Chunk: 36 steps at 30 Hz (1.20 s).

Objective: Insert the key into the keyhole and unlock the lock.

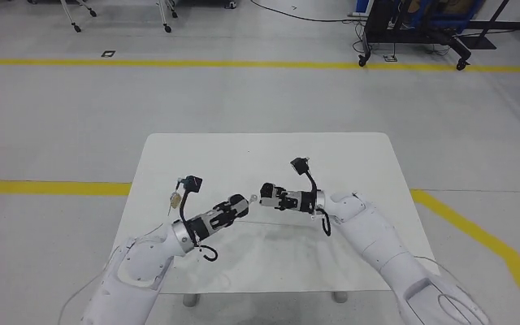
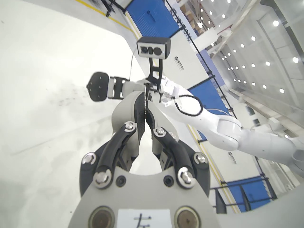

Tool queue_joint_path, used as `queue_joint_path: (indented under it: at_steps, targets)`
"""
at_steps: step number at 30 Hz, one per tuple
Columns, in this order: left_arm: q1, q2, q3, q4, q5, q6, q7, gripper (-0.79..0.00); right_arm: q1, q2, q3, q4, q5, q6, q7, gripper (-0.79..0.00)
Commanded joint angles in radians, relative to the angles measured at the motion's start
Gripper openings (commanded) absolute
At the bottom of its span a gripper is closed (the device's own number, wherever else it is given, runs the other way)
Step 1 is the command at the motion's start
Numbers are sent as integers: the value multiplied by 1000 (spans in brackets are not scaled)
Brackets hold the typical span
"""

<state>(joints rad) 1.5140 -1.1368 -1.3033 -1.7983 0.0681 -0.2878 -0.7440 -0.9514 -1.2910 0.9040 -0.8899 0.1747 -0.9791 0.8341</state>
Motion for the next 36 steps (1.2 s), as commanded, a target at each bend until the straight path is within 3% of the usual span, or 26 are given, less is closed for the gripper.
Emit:
queue_joint_path:
  at_steps: [1,2,3,6,7,15,30,35,36]
  targets:
    - [-29,3,14,22,-94,27,-145,-785,-24,35,2,-78,18,35,42,0]
    - [-43,6,10,32,-104,32,-173,-785,-36,50,3,-113,41,52,59,0]
    - [-51,7,12,37,-107,32,-197,-785,-48,64,3,-145,65,70,77,-52]
    - [-60,11,18,42,-75,18,-212,-785,-71,100,-8,-225,139,127,134,-262]
    - [-61,11,21,42,-74,15,-213,-785,-75,110,-18,-243,152,149,156,-369]
    - [-66,18,35,40,-43,2,-221,-785,-59,164,-85,-296,259,216,223,-625]
    - [-73,29,46,39,-29,-7,-209,-785,0,216,-205,-286,337,237,244,-634]
    - [-74,33,55,38,-21,-7,-222,-785,17,227,-242,-286,349,225,232,-785]
    - [-75,34,57,38,-22,-7,-223,-785,21,229,-250,-287,351,224,231,-785]
